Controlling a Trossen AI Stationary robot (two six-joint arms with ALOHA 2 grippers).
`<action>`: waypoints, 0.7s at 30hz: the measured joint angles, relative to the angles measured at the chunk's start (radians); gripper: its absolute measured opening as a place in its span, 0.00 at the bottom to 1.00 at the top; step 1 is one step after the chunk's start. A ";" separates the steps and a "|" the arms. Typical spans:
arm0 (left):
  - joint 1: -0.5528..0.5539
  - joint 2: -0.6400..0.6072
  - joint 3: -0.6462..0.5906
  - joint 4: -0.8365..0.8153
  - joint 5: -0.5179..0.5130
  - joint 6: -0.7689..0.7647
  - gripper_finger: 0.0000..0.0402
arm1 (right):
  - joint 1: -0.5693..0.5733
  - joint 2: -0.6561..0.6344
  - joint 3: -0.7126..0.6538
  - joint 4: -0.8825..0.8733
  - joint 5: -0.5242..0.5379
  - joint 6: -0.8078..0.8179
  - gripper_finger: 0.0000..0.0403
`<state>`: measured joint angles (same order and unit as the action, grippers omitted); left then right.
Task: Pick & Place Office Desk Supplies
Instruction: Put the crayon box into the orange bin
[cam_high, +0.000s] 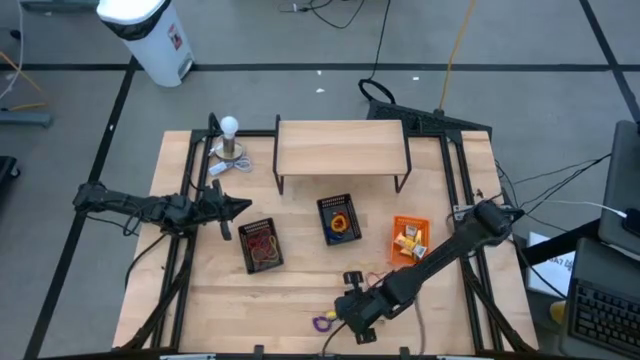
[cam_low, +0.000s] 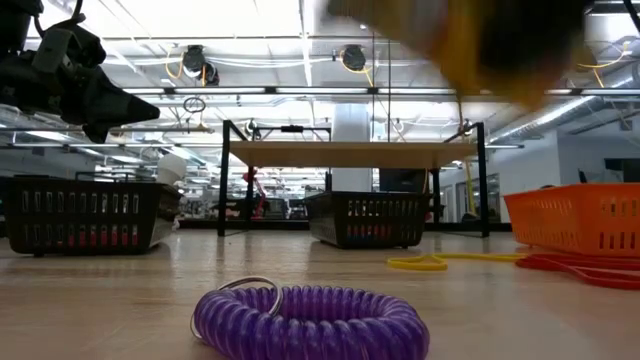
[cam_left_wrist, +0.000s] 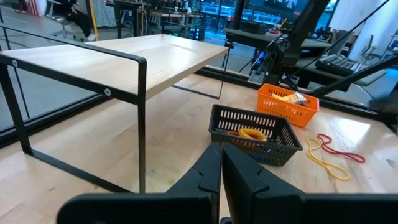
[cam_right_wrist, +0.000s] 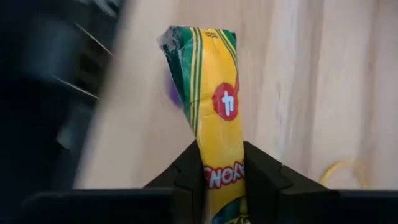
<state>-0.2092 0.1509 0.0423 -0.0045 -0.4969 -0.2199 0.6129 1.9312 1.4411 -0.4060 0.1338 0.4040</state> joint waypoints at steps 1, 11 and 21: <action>0.000 0.000 0.000 0.000 0.000 0.002 0.04 | 0.001 -0.034 0.001 0.004 0.000 -0.010 0.17; 0.000 0.000 0.000 0.000 0.000 0.004 0.04 | 0.012 -0.431 -0.029 0.087 0.105 -0.207 0.24; 0.000 0.000 0.000 0.000 0.000 0.004 0.04 | -0.031 -0.902 -0.376 0.311 0.159 -0.305 0.21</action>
<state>-0.2092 0.1509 0.0425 -0.0044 -0.4969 -0.2161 0.5823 1.0289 1.0647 -0.0951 0.2926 0.0991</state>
